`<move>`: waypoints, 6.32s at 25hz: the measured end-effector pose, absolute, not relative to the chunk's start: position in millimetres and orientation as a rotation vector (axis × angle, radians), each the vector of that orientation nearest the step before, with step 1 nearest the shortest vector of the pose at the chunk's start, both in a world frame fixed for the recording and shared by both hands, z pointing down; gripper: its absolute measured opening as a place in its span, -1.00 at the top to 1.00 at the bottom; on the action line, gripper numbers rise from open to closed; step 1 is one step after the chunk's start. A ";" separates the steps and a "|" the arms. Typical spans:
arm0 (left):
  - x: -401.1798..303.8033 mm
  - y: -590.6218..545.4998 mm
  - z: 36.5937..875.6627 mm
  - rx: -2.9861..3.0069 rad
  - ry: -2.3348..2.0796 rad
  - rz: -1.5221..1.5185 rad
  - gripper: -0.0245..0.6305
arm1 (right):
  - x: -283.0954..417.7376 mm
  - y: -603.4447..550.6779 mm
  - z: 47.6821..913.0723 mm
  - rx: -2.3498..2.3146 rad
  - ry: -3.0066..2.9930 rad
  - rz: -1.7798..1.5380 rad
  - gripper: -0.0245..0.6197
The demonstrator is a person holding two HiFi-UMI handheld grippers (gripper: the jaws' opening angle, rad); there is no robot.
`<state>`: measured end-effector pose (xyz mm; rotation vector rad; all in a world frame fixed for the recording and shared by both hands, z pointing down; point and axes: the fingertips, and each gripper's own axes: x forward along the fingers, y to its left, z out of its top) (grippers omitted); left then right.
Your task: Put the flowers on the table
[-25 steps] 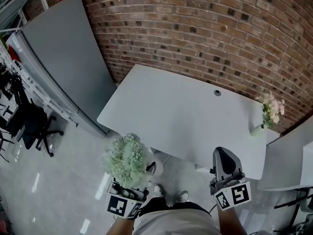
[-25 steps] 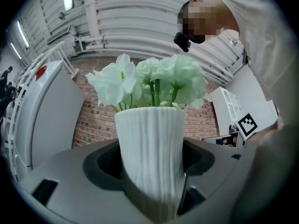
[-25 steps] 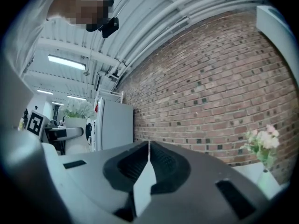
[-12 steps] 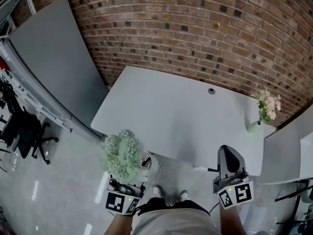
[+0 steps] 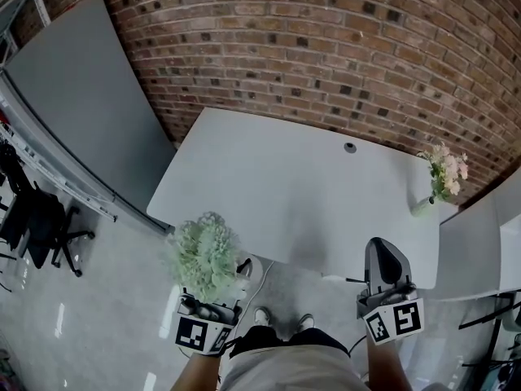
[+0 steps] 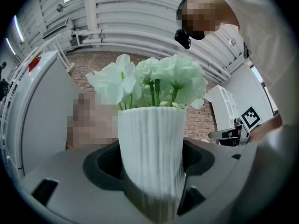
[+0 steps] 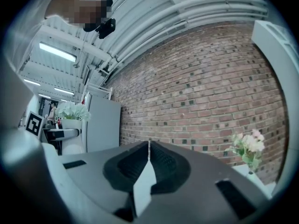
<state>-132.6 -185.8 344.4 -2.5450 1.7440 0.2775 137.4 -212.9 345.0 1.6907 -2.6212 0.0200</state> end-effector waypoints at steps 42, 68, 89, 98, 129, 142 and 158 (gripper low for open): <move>-102.5 -273.2 431.0 -2.594 1.646 0.176 -0.12 | 152.4 -255.5 402.0 1.650 -2.553 -0.032 0.85; -93.3 -348.7 495.3 -2.580 1.584 0.155 -0.12 | 167.1 -285.2 461.1 1.768 -2.503 -0.057 0.85; -77.1 -381.1 504.1 -2.582 1.480 0.153 -0.13 | 185.1 -290.9 476.6 1.832 -2.440 -0.015 0.85; -73.3 -379.2 504.9 -2.625 1.423 0.172 -0.13 | 184.3 -293.8 476.0 1.832 -2.430 -0.006 0.85; -82.7 -352.3 500.4 -2.709 1.436 0.132 -0.39 | 174.5 -273.0 461.1 1.796 -2.409 0.055 0.85; -98.0 -302.7 470.2 -2.713 1.544 0.049 -0.38 | 159.6 -246.5 425.0 1.726 -2.463 0.104 0.85; -105.2 -239.5 439.3 -2.735 1.665 0.055 -0.02 | 149.6 -213.7 397.0 1.701 -2.495 0.125 0.85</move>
